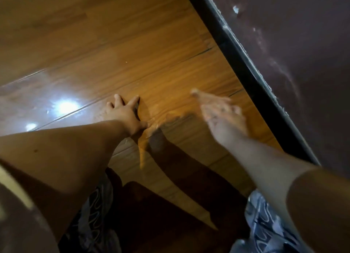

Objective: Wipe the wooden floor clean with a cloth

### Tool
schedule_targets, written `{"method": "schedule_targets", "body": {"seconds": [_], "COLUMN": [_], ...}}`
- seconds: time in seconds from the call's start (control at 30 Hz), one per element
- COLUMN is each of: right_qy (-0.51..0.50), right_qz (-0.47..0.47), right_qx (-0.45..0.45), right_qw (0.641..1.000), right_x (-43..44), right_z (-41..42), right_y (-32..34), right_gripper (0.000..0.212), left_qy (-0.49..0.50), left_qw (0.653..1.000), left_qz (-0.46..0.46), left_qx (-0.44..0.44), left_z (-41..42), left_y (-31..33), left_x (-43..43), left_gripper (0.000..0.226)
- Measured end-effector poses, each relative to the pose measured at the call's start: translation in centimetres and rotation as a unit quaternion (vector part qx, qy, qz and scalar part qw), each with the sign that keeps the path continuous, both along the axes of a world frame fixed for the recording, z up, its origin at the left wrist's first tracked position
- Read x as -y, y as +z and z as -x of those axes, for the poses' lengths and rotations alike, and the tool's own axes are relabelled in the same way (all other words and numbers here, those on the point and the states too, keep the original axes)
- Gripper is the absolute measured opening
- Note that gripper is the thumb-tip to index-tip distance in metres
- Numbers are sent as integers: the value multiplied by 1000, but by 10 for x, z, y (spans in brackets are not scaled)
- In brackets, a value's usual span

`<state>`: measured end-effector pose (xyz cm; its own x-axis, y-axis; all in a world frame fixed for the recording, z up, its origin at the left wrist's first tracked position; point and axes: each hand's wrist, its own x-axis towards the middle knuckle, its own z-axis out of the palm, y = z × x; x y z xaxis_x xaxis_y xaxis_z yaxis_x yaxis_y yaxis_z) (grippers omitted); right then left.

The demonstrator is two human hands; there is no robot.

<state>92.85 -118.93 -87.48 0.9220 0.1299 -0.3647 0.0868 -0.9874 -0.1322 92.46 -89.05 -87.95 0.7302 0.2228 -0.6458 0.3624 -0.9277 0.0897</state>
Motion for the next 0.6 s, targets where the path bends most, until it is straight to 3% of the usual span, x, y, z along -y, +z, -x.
{"method": "schedule_targets", "body": {"seconds": [0.07,0.1,0.13,0.2,0.27,0.33,0.4,0.47,0.53,0.6], "right_qy": [-106,-89,-47,88,266,310,292,178,13,-53], "right_qz": [62,84,90,8,-35,-86,-122,-93,-12,31], "right_qx": [5,8,14,-1,-90,-164,-62,34,40,28], "right_qw": [992,992,995,996,959,932,947,979,999,998], "right_x": [17,3,-15,-62,-103,-105,-78,-30,14,18], "right_z": [-18,-20,-10,21,58,59,40,-2,-47,-67], "right_y": [6,4,2,-6,-17,-20,-17,-6,0,1], "right_gripper": [51,52,51,49,49,44,42,44,51,55], "left_qy": [-22,-30,-33,-17,3,29,67,79,52,38], "left_qw": [1000,999,999,996,992,992,993,994,996,998], "left_qz": [-8,-26,-36,-34,-23,-30,-33,-30,-46,-47], "left_qx": [-1,5,21,81,122,117,90,65,49,35], "left_z": [4,2,2,2,7,7,0,-9,-11,-9], "left_y": [-1,1,2,3,4,3,5,11,14,14], "left_x": [-5,-13,-18,-23,-26,-22,-21,-20,-29,-32], "left_gripper": [99,97,95,91,89,92,99,104,104,102]}}
